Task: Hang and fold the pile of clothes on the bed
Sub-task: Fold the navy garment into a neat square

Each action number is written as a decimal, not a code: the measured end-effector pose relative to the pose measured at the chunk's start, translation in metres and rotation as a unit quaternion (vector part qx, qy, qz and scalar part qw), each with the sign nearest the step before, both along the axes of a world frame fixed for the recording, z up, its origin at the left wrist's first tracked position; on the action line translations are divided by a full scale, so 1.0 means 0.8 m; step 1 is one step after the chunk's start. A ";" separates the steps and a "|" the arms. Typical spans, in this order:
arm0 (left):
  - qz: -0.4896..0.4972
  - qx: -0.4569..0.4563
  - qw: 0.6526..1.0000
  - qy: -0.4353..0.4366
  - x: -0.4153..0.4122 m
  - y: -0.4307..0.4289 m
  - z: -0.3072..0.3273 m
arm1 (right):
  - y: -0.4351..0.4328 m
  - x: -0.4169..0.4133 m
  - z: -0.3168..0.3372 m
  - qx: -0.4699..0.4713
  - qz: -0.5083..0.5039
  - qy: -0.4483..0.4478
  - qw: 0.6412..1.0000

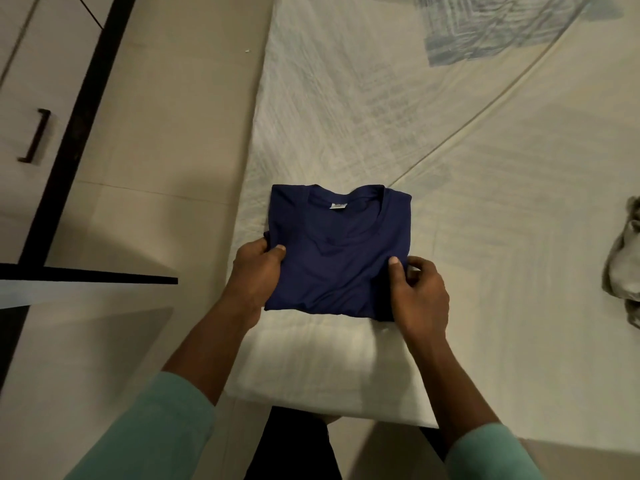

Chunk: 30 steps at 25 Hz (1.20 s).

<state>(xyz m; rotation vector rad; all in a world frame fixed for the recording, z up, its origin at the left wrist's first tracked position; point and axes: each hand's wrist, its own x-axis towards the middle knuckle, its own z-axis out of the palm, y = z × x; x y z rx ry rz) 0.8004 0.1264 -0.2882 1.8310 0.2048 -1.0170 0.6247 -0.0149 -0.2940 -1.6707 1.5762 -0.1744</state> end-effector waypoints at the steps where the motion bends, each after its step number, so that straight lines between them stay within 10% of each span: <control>1: -0.009 0.015 1.000 -0.011 0.001 0.001 -0.001 | -0.008 0.008 0.001 0.055 -0.023 0.003 0.998; 8: -0.132 0.163 0.940 -0.267 -0.013 0.033 0.005 | -0.022 0.024 0.005 0.049 -0.027 0.032 0.998; 16: -0.201 0.139 0.965 -0.093 0.010 0.069 0.015 | -0.006 -0.010 0.021 0.126 0.023 0.088 0.988; 30: -0.279 0.207 0.926 -0.146 -0.015 0.087 0.028 | -0.041 -0.067 0.031 0.095 0.225 0.156 0.957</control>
